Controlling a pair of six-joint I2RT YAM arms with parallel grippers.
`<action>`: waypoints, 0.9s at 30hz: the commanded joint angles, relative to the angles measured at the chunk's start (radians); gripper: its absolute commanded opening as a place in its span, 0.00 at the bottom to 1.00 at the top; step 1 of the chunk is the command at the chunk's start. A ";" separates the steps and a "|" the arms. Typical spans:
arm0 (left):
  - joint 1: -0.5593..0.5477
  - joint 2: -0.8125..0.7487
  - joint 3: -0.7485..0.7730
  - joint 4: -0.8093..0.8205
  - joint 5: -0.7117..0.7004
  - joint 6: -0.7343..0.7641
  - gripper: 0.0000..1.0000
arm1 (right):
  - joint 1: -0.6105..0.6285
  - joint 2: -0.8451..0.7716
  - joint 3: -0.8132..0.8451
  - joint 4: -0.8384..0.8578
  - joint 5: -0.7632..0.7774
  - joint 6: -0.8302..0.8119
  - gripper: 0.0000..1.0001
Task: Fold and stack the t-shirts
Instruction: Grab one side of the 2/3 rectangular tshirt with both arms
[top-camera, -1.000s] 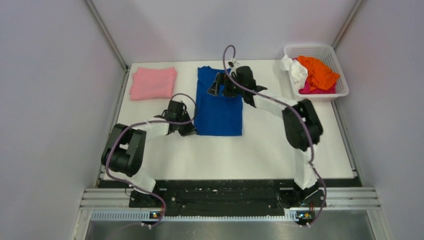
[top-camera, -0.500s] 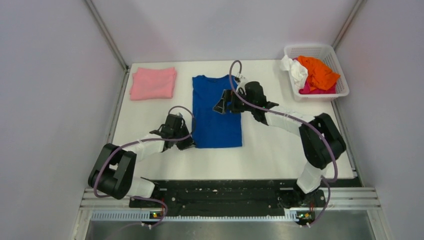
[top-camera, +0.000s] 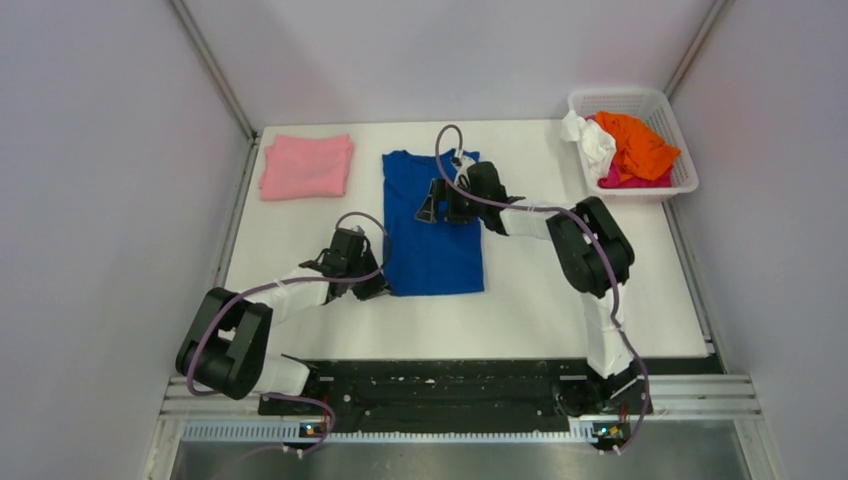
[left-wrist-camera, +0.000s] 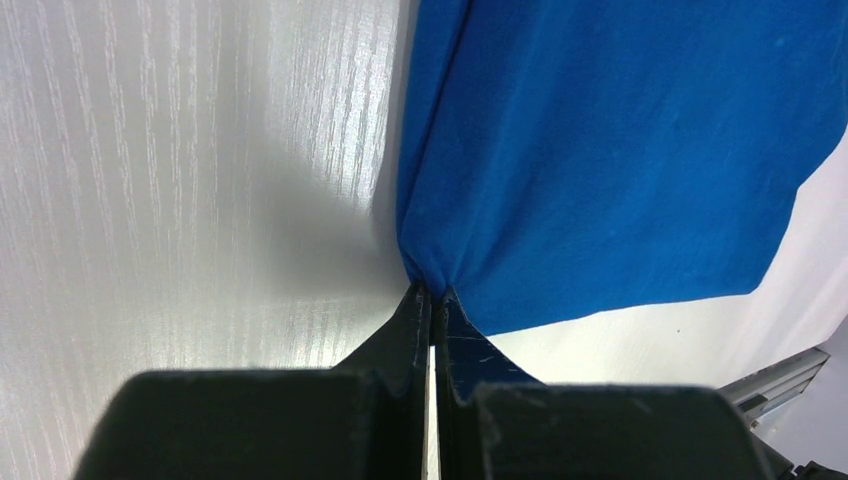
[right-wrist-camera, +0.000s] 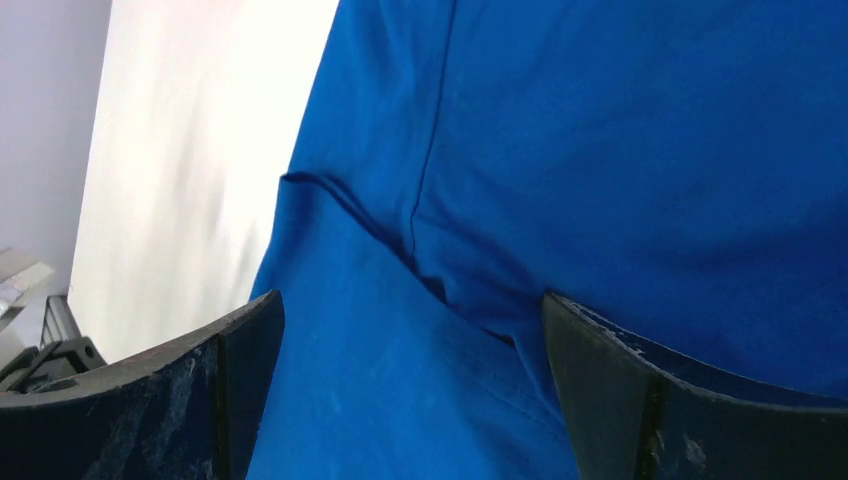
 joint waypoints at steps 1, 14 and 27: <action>-0.003 -0.011 -0.016 -0.030 -0.028 0.002 0.00 | -0.035 0.057 0.044 0.101 -0.017 0.014 0.98; -0.004 -0.104 -0.021 -0.050 -0.044 -0.001 0.00 | -0.036 -0.420 -0.112 -0.127 0.040 -0.087 0.99; -0.007 -0.166 -0.063 -0.068 -0.050 0.004 0.00 | 0.162 -0.805 -0.613 -0.470 0.388 0.095 0.84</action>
